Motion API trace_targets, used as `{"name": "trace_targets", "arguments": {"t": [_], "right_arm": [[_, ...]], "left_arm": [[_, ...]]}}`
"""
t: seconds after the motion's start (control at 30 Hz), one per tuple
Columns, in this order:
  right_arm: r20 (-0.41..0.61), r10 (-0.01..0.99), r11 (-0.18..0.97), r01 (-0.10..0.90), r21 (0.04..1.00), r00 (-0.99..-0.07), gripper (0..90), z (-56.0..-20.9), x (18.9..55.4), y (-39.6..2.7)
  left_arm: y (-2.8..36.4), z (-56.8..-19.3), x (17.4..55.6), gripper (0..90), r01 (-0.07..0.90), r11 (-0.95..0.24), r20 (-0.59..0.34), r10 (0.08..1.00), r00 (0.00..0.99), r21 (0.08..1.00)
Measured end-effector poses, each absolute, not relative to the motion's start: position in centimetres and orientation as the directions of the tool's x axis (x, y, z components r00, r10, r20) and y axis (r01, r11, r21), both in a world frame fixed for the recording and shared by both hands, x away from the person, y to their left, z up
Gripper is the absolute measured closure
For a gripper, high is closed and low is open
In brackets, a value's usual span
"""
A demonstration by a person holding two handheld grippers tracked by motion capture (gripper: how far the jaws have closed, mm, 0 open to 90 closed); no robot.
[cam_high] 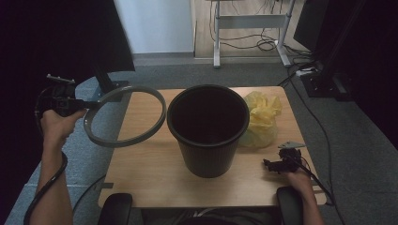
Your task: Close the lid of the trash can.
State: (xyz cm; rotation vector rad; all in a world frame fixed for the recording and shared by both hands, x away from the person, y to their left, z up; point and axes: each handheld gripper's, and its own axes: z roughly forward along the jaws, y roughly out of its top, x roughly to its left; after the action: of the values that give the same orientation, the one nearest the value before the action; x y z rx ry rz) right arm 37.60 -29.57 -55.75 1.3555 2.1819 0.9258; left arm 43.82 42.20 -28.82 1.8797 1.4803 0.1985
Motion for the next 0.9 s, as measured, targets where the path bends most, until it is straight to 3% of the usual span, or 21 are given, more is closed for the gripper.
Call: {"name": "trace_targets", "arguments": {"t": [0.63,0.9], "right_arm": [[0.003,0.896,0.307,0.625,0.718,-0.444,0.0,-55.7,37.6,-29.6],[0.003,0.896,0.307,0.625,0.718,-0.444,0.0,-55.8,37.6,-29.6]], "left_arm": [[42.0,-26.5,43.4,79.5,0.766,-0.071,-0.296,0.897,0.33,0.639],[39.7,-25.5,44.1,79.5,0.755,-0.111,-0.281,0.885,0.371,0.647]]}}
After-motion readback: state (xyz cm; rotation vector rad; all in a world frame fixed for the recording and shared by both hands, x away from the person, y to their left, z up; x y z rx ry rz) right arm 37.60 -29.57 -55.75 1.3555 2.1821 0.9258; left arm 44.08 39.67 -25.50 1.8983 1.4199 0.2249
